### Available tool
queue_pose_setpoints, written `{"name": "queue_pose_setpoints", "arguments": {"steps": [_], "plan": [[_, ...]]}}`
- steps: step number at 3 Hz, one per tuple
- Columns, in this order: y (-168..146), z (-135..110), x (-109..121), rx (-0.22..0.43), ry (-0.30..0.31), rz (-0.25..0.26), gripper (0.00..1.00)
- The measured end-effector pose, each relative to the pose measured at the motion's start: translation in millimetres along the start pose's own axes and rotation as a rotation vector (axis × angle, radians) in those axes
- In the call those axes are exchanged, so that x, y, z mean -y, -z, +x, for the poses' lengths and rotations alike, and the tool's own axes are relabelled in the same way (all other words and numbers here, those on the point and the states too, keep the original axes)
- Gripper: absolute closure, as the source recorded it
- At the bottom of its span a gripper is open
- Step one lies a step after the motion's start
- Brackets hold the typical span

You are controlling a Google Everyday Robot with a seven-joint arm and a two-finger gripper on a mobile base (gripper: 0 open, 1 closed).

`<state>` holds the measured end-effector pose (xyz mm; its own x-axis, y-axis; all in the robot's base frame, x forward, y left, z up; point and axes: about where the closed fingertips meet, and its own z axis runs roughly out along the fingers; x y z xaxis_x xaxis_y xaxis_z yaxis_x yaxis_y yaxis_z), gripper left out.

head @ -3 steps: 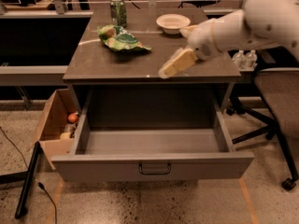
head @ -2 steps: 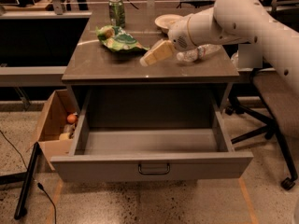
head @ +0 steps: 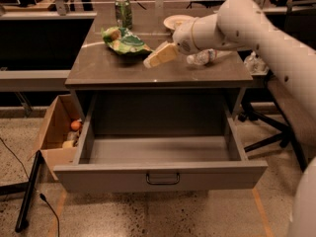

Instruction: Place green rice chip bag into top drawer

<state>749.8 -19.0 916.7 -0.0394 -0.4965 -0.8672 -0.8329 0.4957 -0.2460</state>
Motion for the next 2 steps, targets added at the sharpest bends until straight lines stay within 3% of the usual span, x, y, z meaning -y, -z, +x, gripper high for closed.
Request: {"name": "queue_pose_setpoints", "arguments": {"steps": [2], "plan": [[-54.3,8.6,26.8,0.065,-0.006,0.037,0.0]]}}
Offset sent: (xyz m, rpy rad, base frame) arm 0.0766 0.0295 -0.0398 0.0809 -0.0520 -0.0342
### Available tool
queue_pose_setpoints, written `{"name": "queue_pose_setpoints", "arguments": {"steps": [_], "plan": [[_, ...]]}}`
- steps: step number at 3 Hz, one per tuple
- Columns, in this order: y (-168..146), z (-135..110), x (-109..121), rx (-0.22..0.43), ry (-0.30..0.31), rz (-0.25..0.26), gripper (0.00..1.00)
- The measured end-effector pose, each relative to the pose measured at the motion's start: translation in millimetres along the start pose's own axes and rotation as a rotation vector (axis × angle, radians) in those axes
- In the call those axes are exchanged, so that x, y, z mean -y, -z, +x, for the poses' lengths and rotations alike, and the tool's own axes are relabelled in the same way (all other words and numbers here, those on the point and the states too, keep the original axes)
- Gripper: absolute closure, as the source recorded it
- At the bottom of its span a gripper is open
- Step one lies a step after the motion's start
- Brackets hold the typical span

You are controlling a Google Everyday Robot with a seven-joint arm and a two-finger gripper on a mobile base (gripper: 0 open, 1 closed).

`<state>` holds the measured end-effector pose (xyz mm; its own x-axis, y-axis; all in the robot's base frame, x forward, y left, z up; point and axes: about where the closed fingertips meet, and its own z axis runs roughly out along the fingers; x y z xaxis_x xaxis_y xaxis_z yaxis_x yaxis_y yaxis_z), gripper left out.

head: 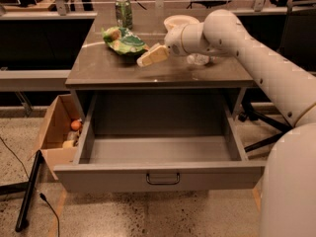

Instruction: Place green rice chip bag into top drawer

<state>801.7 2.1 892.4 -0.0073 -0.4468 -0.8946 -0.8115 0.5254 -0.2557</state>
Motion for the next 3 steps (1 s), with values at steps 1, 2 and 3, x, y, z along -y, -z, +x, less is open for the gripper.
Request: {"name": "queue_pose_setpoints", "arguments": {"steps": [1,2,3], "plan": [[-26.0,8.5,-1.7,0.005,-0.009,-0.016,0.0],[-48.3,10.1,-1.1,0.024,-0.021,-0.018,0.0],[-61.0,-1.8,2.3,0.051,-0.017,-0.008,0.0]]}}
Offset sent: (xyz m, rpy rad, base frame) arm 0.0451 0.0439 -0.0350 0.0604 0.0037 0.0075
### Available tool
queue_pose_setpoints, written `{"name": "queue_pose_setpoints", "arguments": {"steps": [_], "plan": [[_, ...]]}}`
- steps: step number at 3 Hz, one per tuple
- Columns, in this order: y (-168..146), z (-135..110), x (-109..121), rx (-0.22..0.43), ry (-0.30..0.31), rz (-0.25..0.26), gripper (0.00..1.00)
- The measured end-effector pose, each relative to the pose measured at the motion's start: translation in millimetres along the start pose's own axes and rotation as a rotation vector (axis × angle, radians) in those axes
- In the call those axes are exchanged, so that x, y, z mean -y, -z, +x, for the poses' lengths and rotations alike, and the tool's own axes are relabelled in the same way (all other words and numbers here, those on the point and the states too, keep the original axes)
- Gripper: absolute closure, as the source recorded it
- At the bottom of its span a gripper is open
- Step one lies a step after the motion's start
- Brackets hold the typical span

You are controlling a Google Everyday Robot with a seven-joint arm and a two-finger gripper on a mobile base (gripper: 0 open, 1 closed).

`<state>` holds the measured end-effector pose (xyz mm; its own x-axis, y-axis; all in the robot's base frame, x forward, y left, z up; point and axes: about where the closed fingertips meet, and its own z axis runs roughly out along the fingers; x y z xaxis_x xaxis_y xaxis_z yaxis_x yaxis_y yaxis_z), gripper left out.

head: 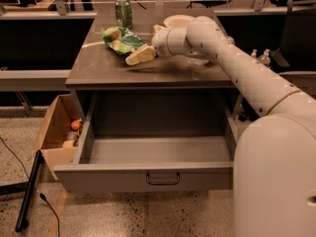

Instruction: Place green rice chip bag into top drawer

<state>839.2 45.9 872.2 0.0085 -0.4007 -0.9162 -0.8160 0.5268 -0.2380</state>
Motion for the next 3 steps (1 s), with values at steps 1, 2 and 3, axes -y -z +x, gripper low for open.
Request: {"name": "queue_pose_setpoints", "arguments": {"steps": [1,2,3], "plan": [[-9.9,-3.1,0.3,0.012,-0.005,0.007,0.18],[-20.5,-5.4,-6.7,0.031,-0.012,-0.009,0.41],[-29.1,-8.4,-11.9,0.043,-0.01,-0.028,0.64]]}}
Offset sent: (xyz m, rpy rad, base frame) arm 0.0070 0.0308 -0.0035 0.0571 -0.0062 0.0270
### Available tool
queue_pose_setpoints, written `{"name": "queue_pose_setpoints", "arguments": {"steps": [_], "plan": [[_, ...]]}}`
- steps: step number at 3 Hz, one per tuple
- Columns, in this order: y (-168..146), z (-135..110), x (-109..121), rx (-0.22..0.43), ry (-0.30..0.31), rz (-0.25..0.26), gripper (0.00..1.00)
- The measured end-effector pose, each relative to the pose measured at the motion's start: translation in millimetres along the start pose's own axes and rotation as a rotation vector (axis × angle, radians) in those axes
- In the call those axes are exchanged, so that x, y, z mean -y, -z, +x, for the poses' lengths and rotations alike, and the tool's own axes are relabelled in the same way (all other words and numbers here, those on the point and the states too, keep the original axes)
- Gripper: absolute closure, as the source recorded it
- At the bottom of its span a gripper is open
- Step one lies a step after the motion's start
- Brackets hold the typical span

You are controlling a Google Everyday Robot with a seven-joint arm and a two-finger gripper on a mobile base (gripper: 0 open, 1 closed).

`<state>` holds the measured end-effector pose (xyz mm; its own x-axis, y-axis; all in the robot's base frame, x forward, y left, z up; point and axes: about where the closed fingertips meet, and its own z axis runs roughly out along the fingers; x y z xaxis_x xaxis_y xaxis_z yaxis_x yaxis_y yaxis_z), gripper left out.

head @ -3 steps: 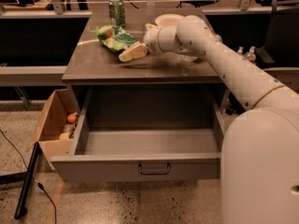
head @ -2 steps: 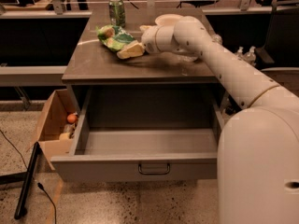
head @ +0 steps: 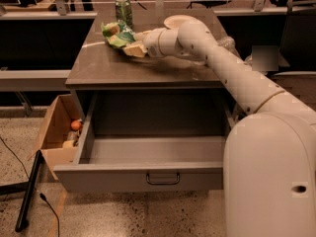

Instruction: Place green rice chip bag into top drawer

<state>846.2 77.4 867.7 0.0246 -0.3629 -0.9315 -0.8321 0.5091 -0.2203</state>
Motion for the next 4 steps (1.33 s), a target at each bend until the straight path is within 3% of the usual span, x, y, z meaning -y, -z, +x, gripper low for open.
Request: {"name": "queue_pose_setpoints", "arguments": {"steps": [1,2,4], "plan": [[-6.9,-2.0,-4.1,0.004,-0.001,-0.014,0.88],[-3.9,-3.9,-3.8,0.006,-0.01,-0.01,1.0],[45.8,-13.9,-22.6,-0.023,-0.055,0.007,1.0]]}}
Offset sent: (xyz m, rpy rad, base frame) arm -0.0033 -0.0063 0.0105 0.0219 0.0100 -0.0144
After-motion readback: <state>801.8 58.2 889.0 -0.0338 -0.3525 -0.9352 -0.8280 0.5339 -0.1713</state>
